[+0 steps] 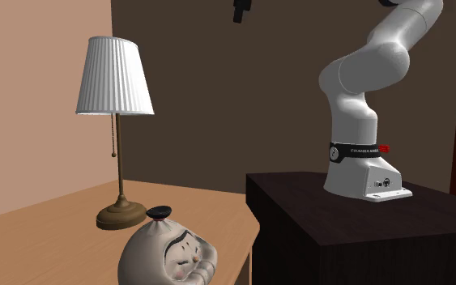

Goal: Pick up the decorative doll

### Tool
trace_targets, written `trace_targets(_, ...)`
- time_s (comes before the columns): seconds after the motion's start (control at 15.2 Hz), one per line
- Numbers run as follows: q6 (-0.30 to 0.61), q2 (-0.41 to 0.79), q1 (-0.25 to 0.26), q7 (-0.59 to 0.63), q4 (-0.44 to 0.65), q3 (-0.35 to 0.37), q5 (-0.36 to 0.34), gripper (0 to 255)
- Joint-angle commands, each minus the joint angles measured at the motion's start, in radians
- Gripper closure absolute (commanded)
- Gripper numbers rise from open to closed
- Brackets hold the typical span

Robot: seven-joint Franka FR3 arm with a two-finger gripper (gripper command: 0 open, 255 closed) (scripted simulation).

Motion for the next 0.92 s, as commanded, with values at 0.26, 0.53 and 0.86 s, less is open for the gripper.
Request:
trace_targets(0.26, 0.117, 0.072, 0.007, 0.029, -0.066, 0.010, 0.021, 0)
trace_targets(0.53, 0.237, 0.165, 0.013, 0.055, -0.115, 0.023, 0.042, 0)
trace_targets(0.86, 0.388, 0.308, 0.021, 0.086, -0.147, 0.039, 0.064, 0)
